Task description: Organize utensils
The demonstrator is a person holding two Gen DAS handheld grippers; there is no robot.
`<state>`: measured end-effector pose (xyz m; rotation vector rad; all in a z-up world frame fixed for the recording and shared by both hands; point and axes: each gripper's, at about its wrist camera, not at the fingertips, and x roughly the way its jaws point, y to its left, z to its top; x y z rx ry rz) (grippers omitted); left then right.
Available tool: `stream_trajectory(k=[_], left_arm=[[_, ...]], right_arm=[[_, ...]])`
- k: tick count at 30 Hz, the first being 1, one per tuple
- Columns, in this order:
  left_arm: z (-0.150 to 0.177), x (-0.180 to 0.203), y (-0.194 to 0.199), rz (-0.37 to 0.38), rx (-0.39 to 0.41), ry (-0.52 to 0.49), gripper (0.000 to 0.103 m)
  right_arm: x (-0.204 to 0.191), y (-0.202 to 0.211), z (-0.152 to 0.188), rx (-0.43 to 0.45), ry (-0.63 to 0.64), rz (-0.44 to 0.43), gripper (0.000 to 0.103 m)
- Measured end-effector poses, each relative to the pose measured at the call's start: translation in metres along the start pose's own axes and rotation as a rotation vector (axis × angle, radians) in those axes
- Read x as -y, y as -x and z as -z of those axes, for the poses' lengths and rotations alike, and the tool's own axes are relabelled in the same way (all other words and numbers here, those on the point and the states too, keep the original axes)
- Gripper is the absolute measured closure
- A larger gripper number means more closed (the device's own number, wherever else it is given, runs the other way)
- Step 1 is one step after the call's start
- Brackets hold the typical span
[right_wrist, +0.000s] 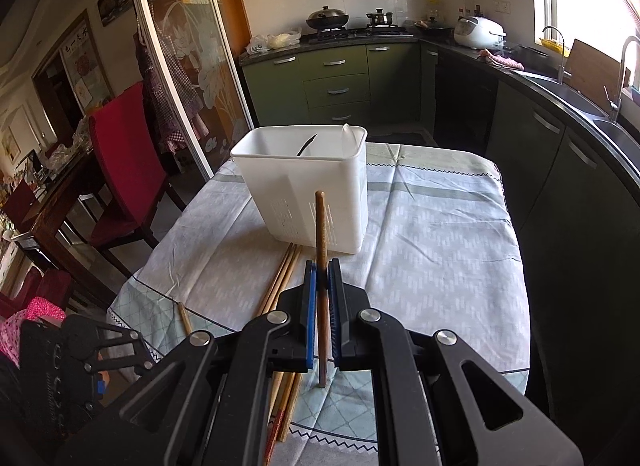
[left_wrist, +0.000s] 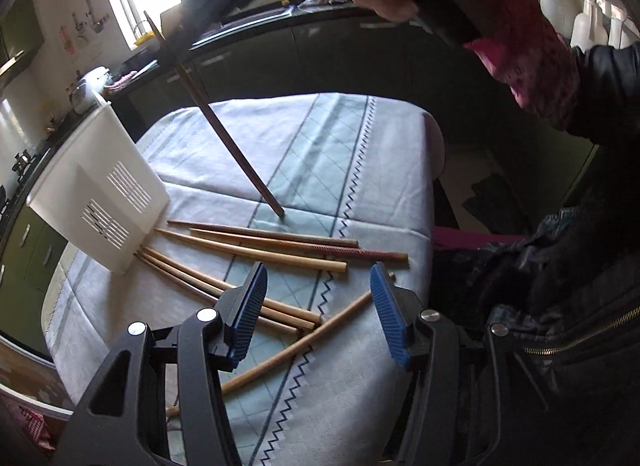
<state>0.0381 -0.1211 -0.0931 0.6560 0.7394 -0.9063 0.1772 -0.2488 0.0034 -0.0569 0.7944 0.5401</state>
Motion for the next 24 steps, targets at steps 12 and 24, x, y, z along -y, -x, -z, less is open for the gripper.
stream_trajectory(k=[12, 24], left_arm=[[0.009, 0.016, -0.041, 0.139, -0.127, -0.085, 0.065], [0.0, 0.002, -0.063, 0.202, -0.166, -0.077, 0.074]], right_arm=[[-0.002, 0.004, 0.0, -0.002, 0.001, -0.013, 0.096], [0.008, 0.018, -0.004, 0.019, -0.01, -0.019, 0.096]])
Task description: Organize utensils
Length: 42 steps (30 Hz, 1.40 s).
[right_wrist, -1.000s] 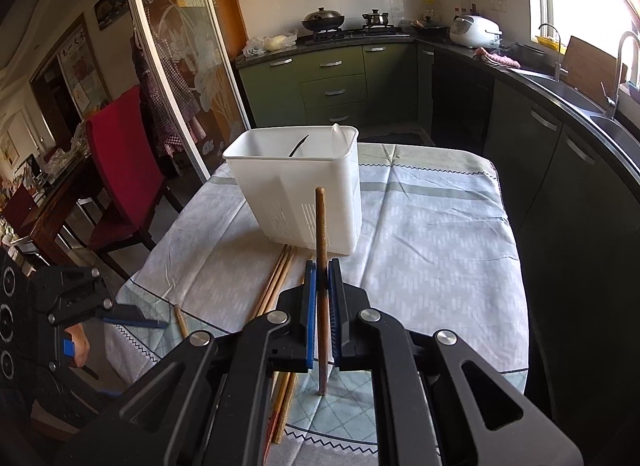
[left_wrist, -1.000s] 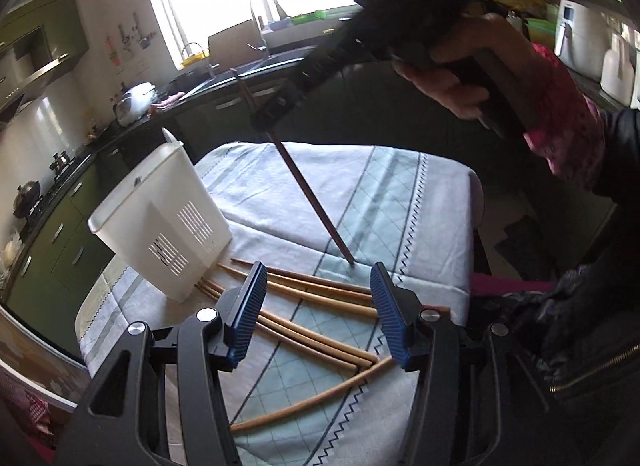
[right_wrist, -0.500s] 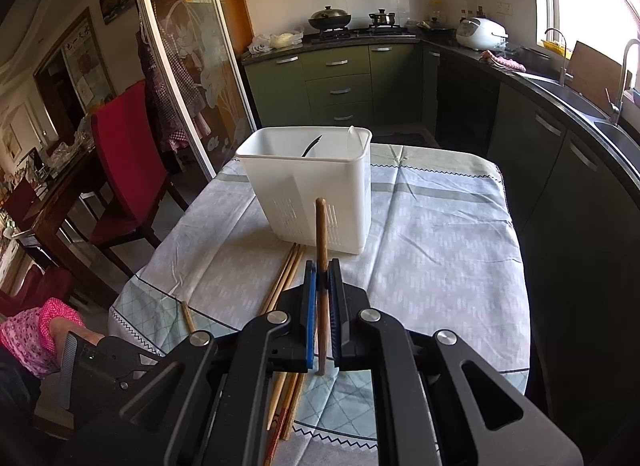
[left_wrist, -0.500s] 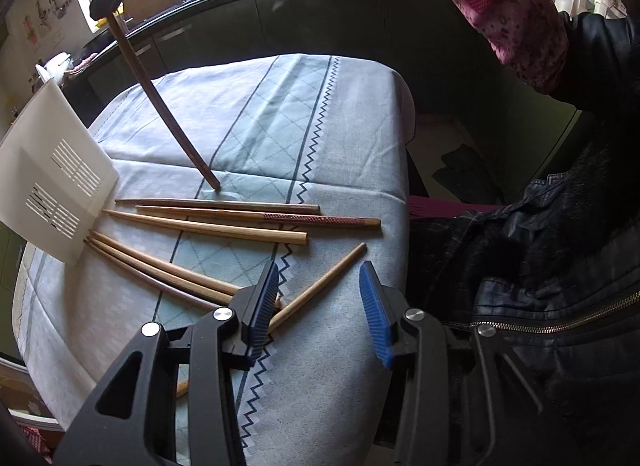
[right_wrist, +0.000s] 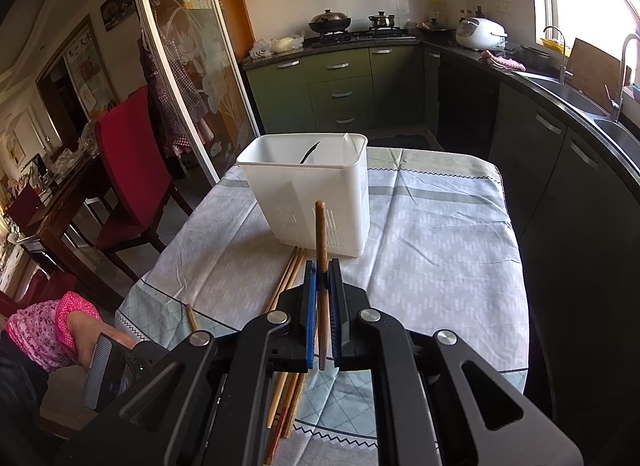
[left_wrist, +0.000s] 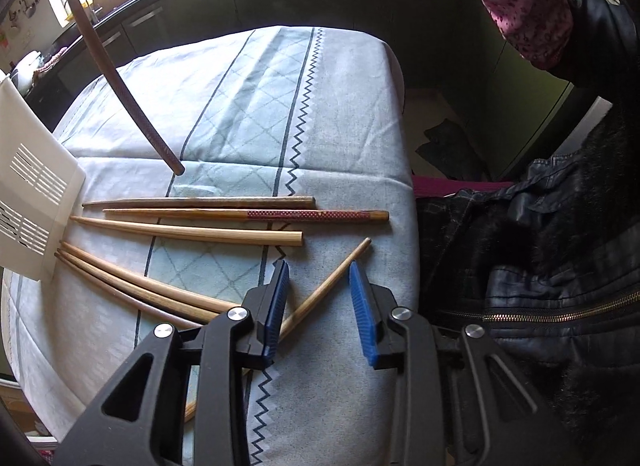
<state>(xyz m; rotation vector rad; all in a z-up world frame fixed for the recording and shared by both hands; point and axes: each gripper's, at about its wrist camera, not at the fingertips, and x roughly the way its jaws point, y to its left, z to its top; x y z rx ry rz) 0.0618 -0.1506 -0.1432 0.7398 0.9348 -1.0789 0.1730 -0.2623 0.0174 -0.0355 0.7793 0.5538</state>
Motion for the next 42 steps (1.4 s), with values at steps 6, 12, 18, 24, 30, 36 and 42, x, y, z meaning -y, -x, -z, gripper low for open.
stream_trajectory(k=[6, 12, 18, 24, 30, 36, 42], left_arm=[[-0.005, -0.014, -0.003, -0.005, 0.019, 0.062, 0.096], [-0.008, -0.014, -0.004, -0.011, 0.013, 0.079, 0.097], [-0.004, -0.013, 0.001, -0.022, 0.018, 0.079, 0.097], [-0.003, -0.008, 0.013, -0.029, 0.03, 0.064, 0.098], [-0.003, -0.017, 0.027, -0.058, 0.068, 0.09, 0.098], [-0.002, -0.039, 0.056, -0.108, 0.146, 0.163, 0.098], [0.002, -0.063, 0.085, -0.17, 0.225, 0.247, 0.098]], right_arm=[[-0.001, 0.01, -0.003, 0.014, 0.001, -0.004, 0.096], [-0.003, 0.015, -0.003, 0.022, 0.008, -0.012, 0.096], [-0.003, 0.018, -0.006, 0.028, 0.006, -0.016, 0.096], [-0.002, 0.019, -0.006, 0.031, 0.002, -0.017, 0.096], [-0.004, 0.02, -0.007, 0.039, 0.004, -0.017, 0.096], [-0.003, 0.021, -0.007, 0.039, 0.003, -0.017, 0.096], [-0.005, 0.022, -0.008, 0.042, 0.006, -0.022, 0.096]])
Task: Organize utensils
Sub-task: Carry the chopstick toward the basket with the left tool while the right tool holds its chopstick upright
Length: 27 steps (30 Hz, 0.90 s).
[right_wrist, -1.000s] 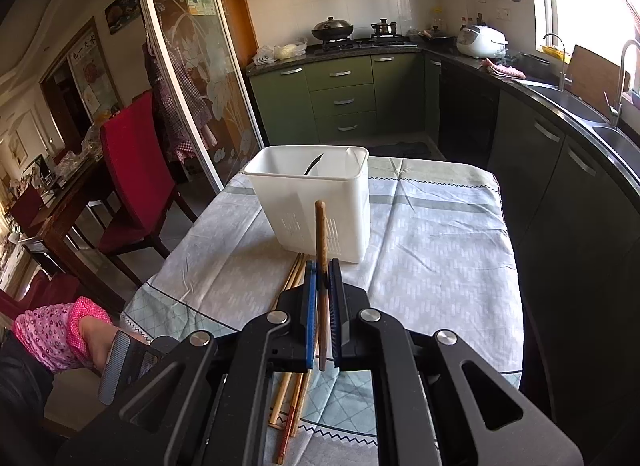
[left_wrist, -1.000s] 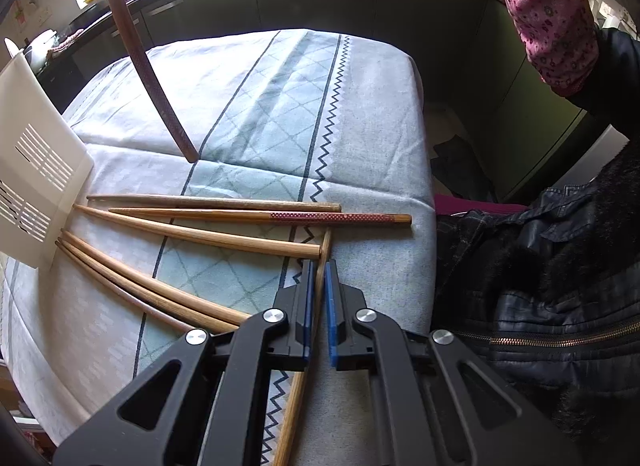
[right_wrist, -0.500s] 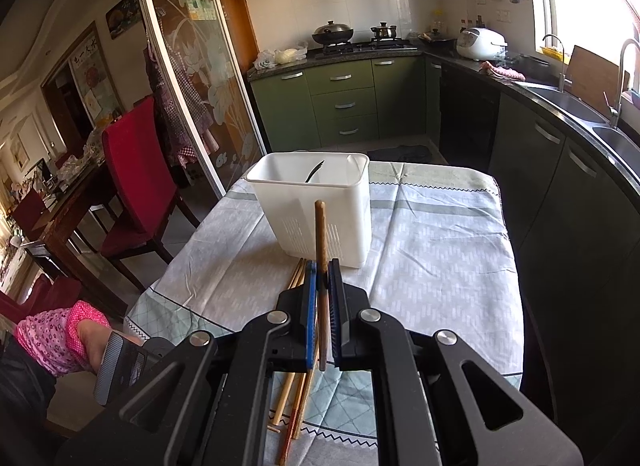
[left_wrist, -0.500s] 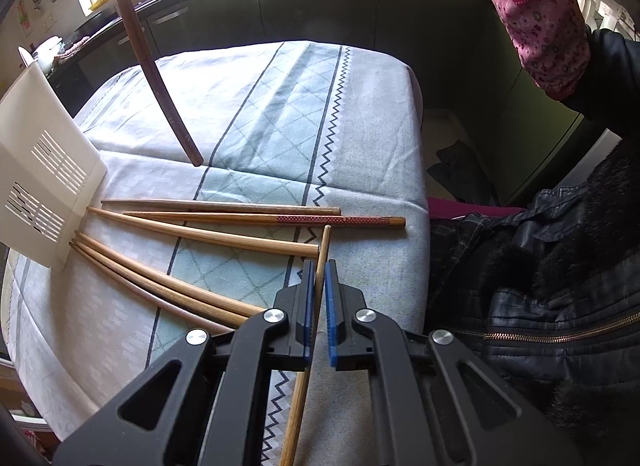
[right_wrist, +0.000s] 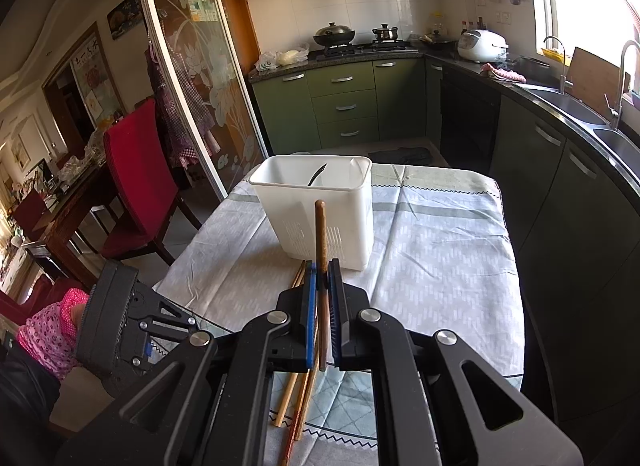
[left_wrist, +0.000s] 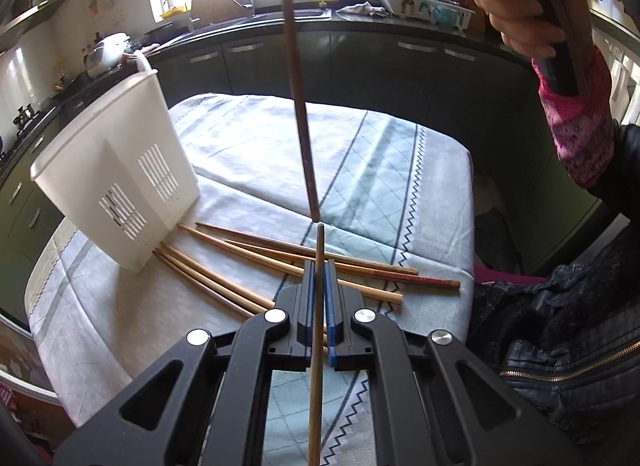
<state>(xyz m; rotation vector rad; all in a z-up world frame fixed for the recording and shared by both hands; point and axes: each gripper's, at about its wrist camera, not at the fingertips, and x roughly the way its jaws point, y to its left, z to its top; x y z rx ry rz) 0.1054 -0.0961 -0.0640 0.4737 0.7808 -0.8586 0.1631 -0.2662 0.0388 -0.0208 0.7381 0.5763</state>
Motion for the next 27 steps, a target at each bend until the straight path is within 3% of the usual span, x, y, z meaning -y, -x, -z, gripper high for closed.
stream_trajectory(k=[13, 27], left_arm=[[-0.012, -0.049, 0.04, -0.17, 0.172, 0.222, 0.098], [-0.02, -0.044, 0.069, -0.281, 0.285, 0.272, 0.098]], right_arm=[[-0.006, 0.001, -0.003, 0.007, 0.011, -0.004, 0.096], [-0.008, 0.007, -0.005, 0.023, 0.016, -0.013, 0.096]])
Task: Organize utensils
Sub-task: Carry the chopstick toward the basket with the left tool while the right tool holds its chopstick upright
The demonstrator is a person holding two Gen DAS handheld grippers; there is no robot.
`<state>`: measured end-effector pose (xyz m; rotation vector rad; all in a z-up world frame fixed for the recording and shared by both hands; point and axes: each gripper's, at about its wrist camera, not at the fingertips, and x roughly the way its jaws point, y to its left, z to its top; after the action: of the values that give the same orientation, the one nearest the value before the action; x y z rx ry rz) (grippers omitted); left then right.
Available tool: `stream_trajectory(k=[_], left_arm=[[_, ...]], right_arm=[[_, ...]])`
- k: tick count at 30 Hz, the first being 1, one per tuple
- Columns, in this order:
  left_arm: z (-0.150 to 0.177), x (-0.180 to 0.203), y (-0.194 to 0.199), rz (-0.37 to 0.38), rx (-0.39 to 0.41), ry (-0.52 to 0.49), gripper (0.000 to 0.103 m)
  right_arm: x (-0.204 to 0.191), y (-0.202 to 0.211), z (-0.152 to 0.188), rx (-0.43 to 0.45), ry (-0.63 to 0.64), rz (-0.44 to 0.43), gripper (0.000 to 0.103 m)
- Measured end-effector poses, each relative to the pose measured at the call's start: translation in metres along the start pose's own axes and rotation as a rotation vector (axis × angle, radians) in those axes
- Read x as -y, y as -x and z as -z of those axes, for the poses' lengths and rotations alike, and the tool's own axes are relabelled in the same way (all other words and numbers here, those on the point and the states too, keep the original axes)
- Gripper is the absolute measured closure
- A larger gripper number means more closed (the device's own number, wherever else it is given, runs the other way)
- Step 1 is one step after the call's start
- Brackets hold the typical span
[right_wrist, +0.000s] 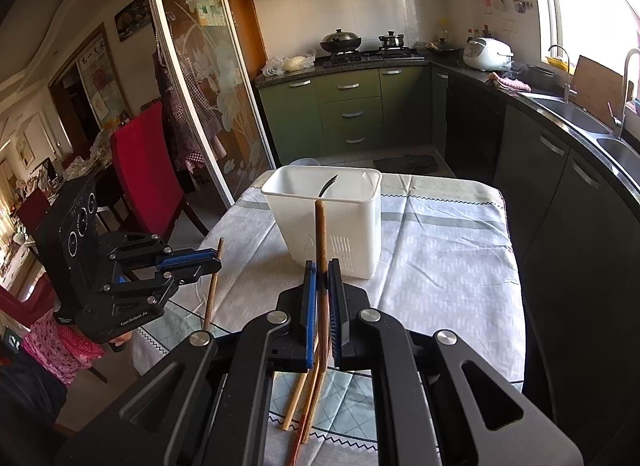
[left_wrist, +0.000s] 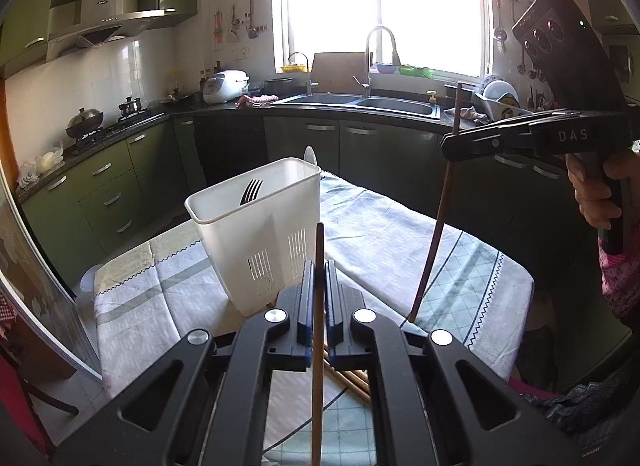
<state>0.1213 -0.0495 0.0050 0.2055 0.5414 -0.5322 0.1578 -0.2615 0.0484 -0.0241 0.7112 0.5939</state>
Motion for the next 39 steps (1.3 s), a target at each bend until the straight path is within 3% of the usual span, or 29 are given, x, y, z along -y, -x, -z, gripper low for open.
stream_trajectory(k=[39], left_arm=[[-0.022, 0.001, 0.027, -0.045, 0.121, 0.017, 0.098]], right_arm=[[0.001, -0.002, 0.001, -0.004, 0.0, -0.005, 0.096]])
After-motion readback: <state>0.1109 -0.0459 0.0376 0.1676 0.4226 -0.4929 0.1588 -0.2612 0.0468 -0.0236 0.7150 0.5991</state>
